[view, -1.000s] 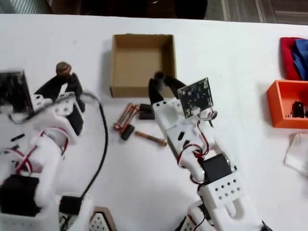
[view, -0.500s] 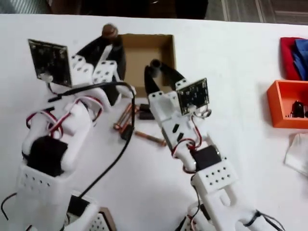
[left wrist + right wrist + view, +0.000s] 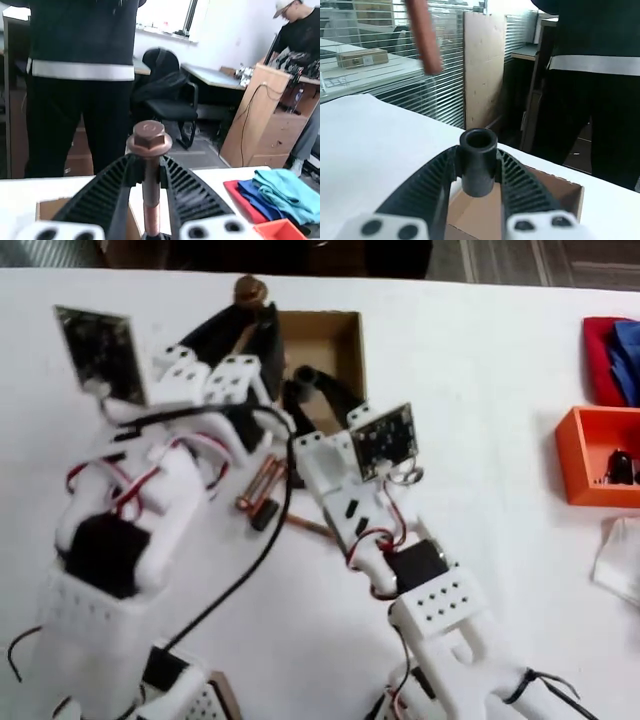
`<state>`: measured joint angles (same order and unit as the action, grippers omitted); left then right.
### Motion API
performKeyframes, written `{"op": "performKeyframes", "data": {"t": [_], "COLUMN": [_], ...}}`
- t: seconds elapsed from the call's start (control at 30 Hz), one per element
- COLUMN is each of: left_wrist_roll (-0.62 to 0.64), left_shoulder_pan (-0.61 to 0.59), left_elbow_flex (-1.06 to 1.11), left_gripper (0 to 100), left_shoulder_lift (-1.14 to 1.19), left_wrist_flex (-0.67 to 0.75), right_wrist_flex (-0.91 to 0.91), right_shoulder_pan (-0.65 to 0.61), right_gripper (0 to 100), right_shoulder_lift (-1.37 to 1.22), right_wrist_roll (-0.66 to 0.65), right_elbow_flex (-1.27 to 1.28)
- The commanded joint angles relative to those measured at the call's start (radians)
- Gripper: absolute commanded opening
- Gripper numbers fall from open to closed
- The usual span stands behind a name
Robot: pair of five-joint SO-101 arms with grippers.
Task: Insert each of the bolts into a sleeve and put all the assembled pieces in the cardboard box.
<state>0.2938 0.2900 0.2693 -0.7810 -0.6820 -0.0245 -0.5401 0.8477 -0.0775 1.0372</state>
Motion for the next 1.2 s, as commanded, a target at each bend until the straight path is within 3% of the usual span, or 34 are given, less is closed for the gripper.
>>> {"op": "performKeyframes", "data": {"t": [0.0, 0.73, 1.0, 1.17], "left_wrist_roll": [0.011, 0.011, 0.009, 0.009], "left_shoulder_pan": [0.006, 0.040, 0.040, 0.035], "left_elbow_flex": [-0.019, -0.030, -0.027, -0.019], "left_gripper": [3, 3, 3, 3], "left_shoulder_lift": [0.054, 0.143, 0.143, 0.149], "left_wrist_flex": [0.051, -0.006, -0.018, -0.020], "right_wrist_flex": [0.008, 0.013, 0.200, 0.209], "right_shoulder_pan": [-0.007, 0.001, 0.001, 0.002], "right_gripper": [2.2, 2.2, 2.2, 2.2], "right_shoulder_lift": [-0.002, -0.002, -0.004, -0.004], "right_wrist_roll": [0.009, 0.008, 0.008, 0.008], "right_elbow_flex": [-0.054, -0.054, -0.147, -0.150]}}
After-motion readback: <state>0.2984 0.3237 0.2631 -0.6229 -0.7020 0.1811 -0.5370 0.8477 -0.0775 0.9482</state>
